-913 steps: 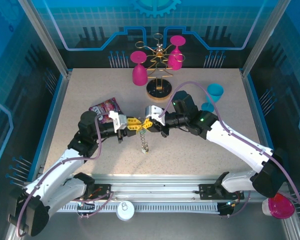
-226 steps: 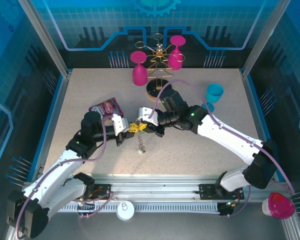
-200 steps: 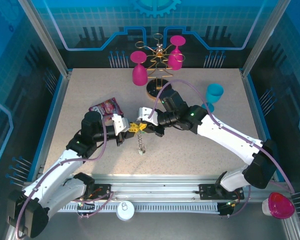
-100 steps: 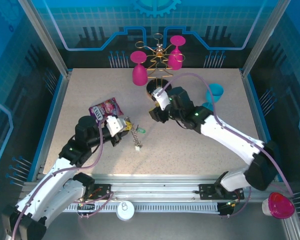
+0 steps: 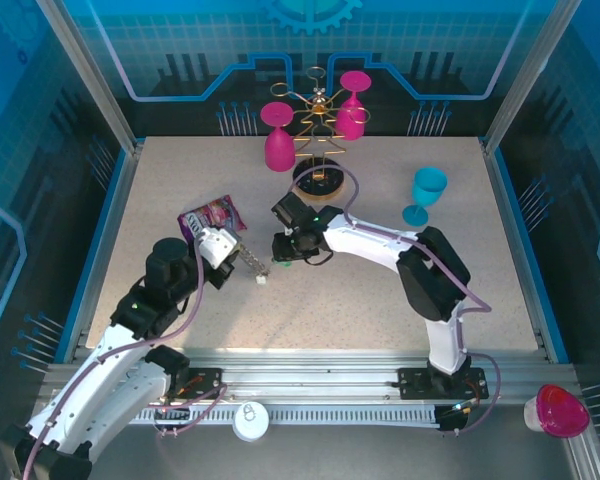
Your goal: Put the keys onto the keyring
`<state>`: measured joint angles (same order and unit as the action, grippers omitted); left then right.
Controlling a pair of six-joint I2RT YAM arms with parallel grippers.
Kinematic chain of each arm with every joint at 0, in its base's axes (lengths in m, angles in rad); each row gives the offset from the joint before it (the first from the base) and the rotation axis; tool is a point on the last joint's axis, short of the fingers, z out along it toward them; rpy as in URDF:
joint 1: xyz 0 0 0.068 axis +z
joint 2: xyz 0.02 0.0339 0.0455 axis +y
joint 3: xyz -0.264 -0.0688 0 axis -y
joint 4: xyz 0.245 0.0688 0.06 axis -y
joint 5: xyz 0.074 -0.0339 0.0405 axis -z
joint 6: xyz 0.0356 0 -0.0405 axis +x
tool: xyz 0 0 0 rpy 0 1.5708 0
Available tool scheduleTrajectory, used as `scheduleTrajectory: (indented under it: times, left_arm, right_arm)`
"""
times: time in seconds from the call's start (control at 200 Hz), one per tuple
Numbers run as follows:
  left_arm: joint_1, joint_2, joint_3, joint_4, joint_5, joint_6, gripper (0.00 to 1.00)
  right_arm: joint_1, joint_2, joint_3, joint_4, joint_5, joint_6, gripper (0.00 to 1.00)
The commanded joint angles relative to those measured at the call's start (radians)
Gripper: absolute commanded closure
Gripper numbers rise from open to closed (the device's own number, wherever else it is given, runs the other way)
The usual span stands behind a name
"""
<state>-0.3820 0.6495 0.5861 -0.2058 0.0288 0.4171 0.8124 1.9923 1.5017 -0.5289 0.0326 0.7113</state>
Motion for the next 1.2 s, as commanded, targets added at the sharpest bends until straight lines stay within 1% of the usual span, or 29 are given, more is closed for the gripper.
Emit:
scheduleTrajectory:
  times: [0.0, 0.09, 0.255, 0.49, 0.811, 1.196]
  left_arm:
    - [0.008, -0.028, -0.004, 0.049, -0.082, -0.032, 1.00]
    - [0.008, -0.032, -0.006, 0.052, -0.087, -0.032, 1.00]
    - [0.009, -0.033, -0.013, 0.069, -0.093, -0.037, 1.00]
    - [0.009, -0.033, -0.017, 0.079, -0.093, -0.037, 1.00]
    - [0.009, -0.033, -0.023, 0.086, -0.087, -0.044, 1.00]
    - [0.009, -0.038, -0.032, 0.094, -0.086, -0.051, 1.00]
  right_arm:
    - [0.005, 0.045, 0.046, -0.050, -0.019, 0.172, 0.66]
    - [0.008, 0.071, 0.056, -0.047, -0.014, 0.191, 0.65]
    - [0.008, 0.118, 0.086, -0.037, -0.045, 0.209, 0.67]
    - [0.008, 0.176, 0.141, -0.045, -0.084, 0.196, 0.69]
    - [0.008, 0.213, 0.180, -0.070, -0.079, 0.192, 0.72]
    - [0.007, 0.246, 0.221, -0.112, -0.072, 0.188, 0.72]
